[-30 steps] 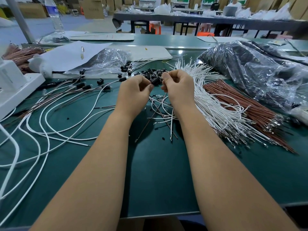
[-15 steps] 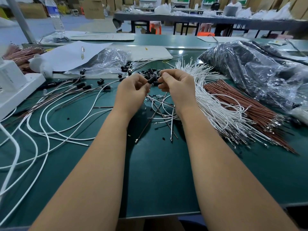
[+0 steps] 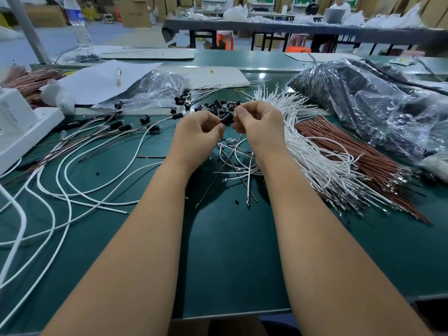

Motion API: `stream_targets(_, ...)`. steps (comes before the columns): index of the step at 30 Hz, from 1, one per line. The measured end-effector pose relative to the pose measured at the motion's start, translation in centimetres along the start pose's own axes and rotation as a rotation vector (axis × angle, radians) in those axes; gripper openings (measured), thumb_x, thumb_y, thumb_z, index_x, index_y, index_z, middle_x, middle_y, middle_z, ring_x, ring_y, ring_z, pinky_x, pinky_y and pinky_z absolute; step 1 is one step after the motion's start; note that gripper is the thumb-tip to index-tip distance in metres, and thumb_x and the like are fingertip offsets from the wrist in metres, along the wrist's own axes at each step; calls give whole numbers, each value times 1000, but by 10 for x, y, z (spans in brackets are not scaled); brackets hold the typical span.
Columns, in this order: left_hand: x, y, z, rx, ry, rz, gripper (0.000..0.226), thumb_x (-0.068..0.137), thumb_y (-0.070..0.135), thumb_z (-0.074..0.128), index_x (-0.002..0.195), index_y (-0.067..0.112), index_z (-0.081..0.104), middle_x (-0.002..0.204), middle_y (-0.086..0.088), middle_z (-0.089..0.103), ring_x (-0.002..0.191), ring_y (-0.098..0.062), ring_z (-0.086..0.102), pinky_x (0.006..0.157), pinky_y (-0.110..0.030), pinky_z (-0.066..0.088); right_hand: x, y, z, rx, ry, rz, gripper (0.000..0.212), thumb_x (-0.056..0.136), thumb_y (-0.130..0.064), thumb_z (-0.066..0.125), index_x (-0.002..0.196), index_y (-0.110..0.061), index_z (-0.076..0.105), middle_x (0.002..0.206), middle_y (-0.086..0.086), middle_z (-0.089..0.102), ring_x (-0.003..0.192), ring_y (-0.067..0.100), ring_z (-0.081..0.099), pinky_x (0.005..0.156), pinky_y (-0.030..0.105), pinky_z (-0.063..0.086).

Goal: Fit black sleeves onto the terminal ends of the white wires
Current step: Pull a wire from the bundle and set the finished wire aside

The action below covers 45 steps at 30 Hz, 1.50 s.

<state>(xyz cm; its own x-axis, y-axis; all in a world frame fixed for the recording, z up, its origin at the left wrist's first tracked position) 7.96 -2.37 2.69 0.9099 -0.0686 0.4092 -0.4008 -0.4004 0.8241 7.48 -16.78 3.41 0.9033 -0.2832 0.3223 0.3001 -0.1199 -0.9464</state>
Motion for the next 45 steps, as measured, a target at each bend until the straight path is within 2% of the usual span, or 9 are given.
stream_targets(10,0,1,1,3,-4,10,7,91,13,63,87,7,64,74,-2,69,71,-17,66,75,-34,56,-3,1,2,-18,-46,24,15,92,-6,60,79,-13,63,69,3,64,55,7,62,62,24,55)
stream_targets(14,0,-4,2,-2,-40,-30,10,92,16,61,85,10,66,72,-1,70,64,-9,65,71,-27,55,-5,-2,3,-119,-50,-22,16,91,-7,60,77,-13,64,68,3,65,55,9,63,68,37,58)
stream_targets(17,1,-4,1,-51,-35,-39,10,93,14,60,87,7,66,72,-4,70,67,-14,66,74,-31,56,-6,-5,4,-181,-38,-52,20,87,-3,56,76,-17,64,74,9,67,69,24,67,75,48,57)
stream_targets(23,0,-1,2,-36,0,19,10,92,11,60,88,3,65,72,-7,64,63,-16,54,64,-29,48,-11,-5,8,-379,-33,-193,4,83,-11,66,80,-12,69,67,-5,64,64,13,61,63,28,52)
stream_targets(29,2,-2,1,-70,-59,-16,10,92,3,58,93,5,67,62,-2,51,53,-9,39,49,-16,33,-8,-5,8,-311,-48,-161,14,86,-15,71,77,-16,61,74,4,67,71,24,67,71,43,56)
stream_targets(34,3,-4,-2,-94,-120,-38,25,91,-2,54,88,20,67,66,-8,50,60,-16,41,57,-24,34,-7,-3,11,-236,-83,-97,6,88,-12,67,91,-16,63,85,10,70,78,28,68,78,46,56)
stream_targets(37,3,-6,-3,-59,-129,-39,23,91,-1,55,98,15,69,65,-4,49,56,-10,38,52,-16,32,-7,-2,14,-242,-112,-91,5,91,-9,63,89,-13,65,85,10,69,80,28,66,79,48,55)
stream_targets(41,5,-4,1,-45,-156,-23,31,92,-1,53,115,12,69,69,3,55,57,-7,39,51,-12,31,-5,-3,12,-224,-69,-79,7,92,-9,60,87,-12,64,83,6,67,76,21,62,79,45,55)
stream_targets(45,3,0,0,-67,-106,42,29,93,2,55,103,27,67,69,-11,57,57,-11,41,53,-18,35,-4,-5,8,-72,-51,-57,7,88,-6,66,86,-13,67,77,2,66,69,11,60,70,29,55)
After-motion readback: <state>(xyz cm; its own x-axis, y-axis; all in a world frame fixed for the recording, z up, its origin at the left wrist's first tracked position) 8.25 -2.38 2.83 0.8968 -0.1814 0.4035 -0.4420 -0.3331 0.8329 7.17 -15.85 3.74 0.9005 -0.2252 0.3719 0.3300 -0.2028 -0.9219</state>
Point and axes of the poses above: each hand's wrist, its own x-axis towards the middle knuckle, its own z-axis out of the palm, y = z × x, the point moved 5 cm from there along x, towards the middle knuckle
